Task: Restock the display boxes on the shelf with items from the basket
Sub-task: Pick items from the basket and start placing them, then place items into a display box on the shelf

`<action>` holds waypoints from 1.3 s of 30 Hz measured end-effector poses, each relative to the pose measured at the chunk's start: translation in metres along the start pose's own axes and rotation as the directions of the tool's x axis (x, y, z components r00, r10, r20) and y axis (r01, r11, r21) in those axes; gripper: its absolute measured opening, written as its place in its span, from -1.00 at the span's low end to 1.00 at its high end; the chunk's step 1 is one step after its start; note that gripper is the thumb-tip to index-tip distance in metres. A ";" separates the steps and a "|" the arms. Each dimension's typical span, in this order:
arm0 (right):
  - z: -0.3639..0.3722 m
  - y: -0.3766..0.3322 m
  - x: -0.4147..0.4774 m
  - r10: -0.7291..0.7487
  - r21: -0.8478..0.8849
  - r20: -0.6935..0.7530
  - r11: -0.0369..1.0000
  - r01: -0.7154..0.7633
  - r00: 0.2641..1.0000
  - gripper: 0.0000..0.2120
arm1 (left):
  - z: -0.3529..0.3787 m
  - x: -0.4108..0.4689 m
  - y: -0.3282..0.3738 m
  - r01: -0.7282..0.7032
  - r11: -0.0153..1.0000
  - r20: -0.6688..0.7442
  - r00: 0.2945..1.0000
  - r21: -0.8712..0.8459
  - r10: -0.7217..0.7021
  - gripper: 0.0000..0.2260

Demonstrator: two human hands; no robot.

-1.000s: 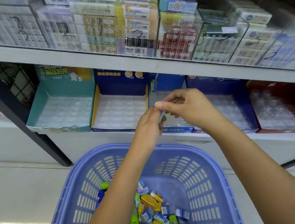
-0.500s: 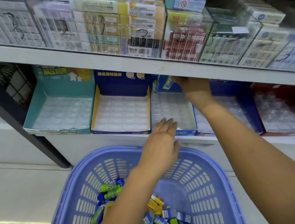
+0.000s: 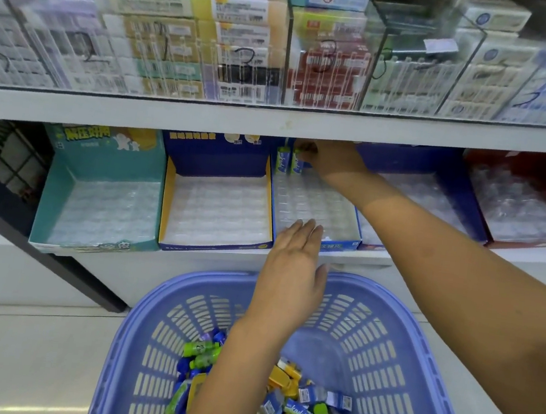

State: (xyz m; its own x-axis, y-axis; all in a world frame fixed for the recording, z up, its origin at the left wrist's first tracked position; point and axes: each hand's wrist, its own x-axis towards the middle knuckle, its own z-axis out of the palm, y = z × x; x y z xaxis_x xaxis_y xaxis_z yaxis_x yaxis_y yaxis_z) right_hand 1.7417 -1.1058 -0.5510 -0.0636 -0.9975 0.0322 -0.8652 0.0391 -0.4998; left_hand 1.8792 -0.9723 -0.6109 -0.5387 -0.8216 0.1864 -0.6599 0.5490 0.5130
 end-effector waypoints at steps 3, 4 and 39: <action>-0.001 -0.007 -0.004 0.007 -0.027 -0.012 1.000 -0.007 1.000 -0.72 | -0.002 -0.001 -0.001 -0.013 0.999 -0.009 1.000 -0.036 0.013 -0.52; -0.004 -0.010 -0.008 0.010 -0.031 -0.020 0.999 -0.011 1.000 -0.71 | -0.004 -0.002 0.001 -0.010 0.995 -0.031 1.000 -0.097 0.007 -0.55; 0.169 0.102 -0.221 0.153 -0.051 0.665 0.986 -0.159 0.731 -0.77 | 0.125 -0.116 -0.054 0.751 0.609 0.721 0.566 -0.253 -0.399 -0.73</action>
State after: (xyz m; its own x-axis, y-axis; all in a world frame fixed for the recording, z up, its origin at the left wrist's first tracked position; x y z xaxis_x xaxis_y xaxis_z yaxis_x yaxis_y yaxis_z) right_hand 1.7513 -0.8911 -0.7552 0.1518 -0.7632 -0.6281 -0.8685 0.2005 -0.4534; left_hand 1.9113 -0.8874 -0.7650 -0.4199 -0.5735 -0.7034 -0.6744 -0.3215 0.6647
